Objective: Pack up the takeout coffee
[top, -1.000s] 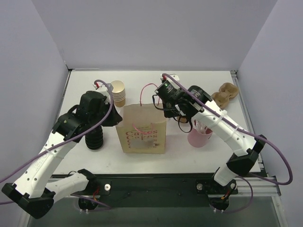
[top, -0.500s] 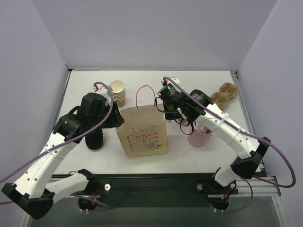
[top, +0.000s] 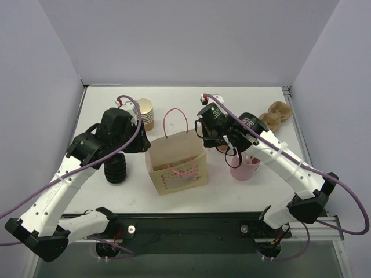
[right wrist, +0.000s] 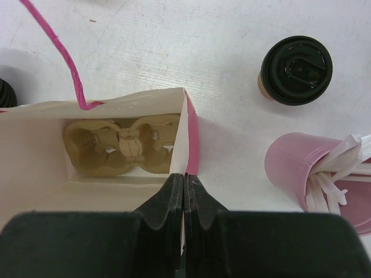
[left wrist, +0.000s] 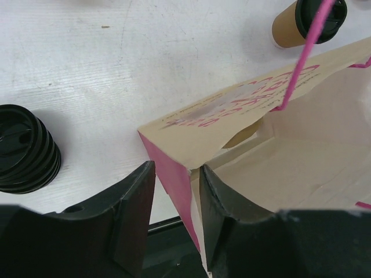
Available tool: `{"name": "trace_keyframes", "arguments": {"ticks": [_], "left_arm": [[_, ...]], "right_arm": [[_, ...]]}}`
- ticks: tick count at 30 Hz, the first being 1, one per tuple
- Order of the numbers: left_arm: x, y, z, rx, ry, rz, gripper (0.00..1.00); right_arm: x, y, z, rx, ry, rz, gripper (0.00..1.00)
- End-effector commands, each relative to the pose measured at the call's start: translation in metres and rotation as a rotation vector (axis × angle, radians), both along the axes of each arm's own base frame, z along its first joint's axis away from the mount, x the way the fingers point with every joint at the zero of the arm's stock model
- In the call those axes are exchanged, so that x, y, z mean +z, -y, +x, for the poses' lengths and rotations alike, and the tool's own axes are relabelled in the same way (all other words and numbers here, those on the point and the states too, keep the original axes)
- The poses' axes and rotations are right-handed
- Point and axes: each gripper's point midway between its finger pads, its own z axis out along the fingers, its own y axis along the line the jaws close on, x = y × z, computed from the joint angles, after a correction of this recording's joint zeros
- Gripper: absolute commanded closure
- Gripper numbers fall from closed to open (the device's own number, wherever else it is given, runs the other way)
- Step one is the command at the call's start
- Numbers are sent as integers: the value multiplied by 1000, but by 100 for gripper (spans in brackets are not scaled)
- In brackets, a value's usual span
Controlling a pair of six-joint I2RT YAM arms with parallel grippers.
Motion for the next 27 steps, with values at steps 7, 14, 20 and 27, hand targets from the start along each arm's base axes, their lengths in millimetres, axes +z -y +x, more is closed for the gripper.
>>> {"name": "trace_keyframes", "arguments": {"ticks": [7, 14, 20, 27], "left_arm": [[13, 4, -7, -35, 4, -30, 56], [2, 7, -12, -33, -45, -36, 56], [11, 16, 2, -54, 23, -65, 76], [62, 35, 23, -188, 345, -148, 100]], "right_arm": [[21, 12, -6, -18, 42, 36, 94], [27, 18, -6, -32, 59, 33, 82], [42, 24, -7, -16, 91, 31, 70], [84, 40, -4, -38, 204, 68, 47]]}}
